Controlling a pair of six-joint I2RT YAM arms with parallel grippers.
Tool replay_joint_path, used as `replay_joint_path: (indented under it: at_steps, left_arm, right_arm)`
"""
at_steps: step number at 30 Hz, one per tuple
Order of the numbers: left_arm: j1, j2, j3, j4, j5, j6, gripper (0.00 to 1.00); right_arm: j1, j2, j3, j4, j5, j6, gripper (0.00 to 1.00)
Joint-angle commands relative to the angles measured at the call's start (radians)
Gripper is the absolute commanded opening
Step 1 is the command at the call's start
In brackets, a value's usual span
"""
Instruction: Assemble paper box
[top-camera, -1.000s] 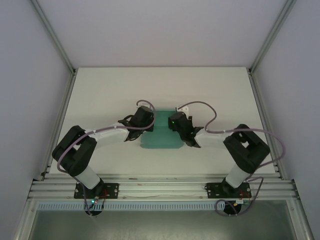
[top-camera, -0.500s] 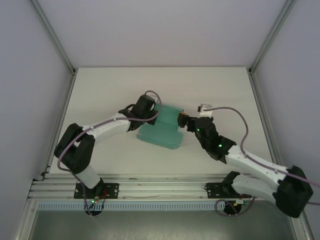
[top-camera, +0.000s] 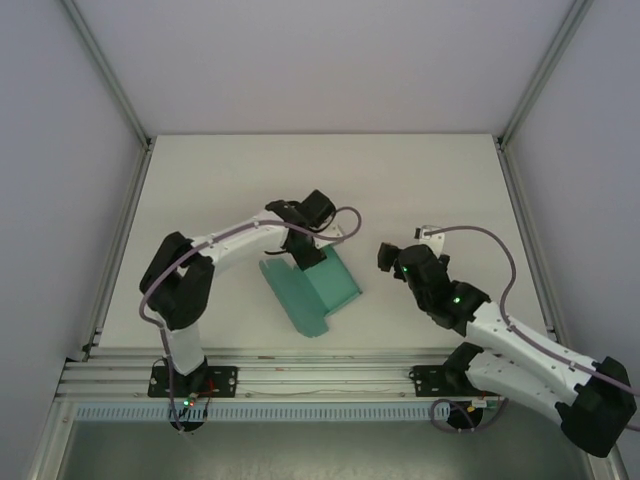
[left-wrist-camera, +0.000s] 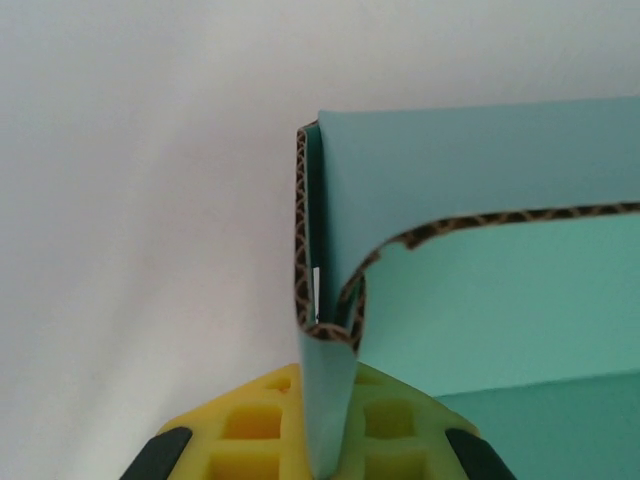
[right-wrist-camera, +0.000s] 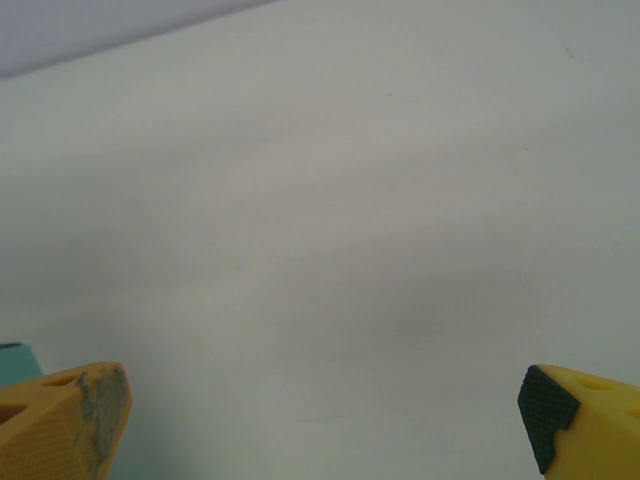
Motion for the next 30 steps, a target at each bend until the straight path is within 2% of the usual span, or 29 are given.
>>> replay_joint_path:
  at_steps: [1,6,8,15,17,20,22,30]
  left_arm:
    - [-0.043,0.092,0.05,-0.108,-0.187,0.039,0.0]
    - [-0.104,0.264,0.136,-0.099,-0.41,0.019,0.0]
    - [-0.124,0.312,0.147,-0.071,-0.462,0.037,0.0]
    - [-0.154,0.427,0.178,0.018,-0.566,0.076,0.0]
    - [-0.154,0.435,0.172,0.02,-0.56,0.093,0.0]
    - [-0.151,0.4,0.158,0.022,-0.539,0.108,0.18]
    - [-0.146,0.36,0.149,0.029,-0.519,0.114,0.21]
    - [-0.124,0.218,0.168,-0.002,-0.443,0.141,0.55]
  right_arm:
    - [-0.016,0.025,0.033,-0.061,-0.014,0.015,1.0]
    - [-0.034,0.026,0.034,-0.074,-0.024,0.022,1.0]
    - [-0.04,0.006,0.03,-0.082,-0.022,0.021,1.0]
    - [-0.06,-0.088,-0.008,-0.1,-0.019,0.027,1.0]
    - [-0.065,-0.104,-0.012,-0.112,-0.022,0.026,1.0]
    - [-0.07,-0.113,-0.02,-0.116,-0.028,0.021,1.0]
    - [-0.072,-0.114,-0.021,-0.111,-0.043,0.016,1.0]
    - [-0.072,-0.132,-0.028,-0.098,-0.125,-0.008,1.0]
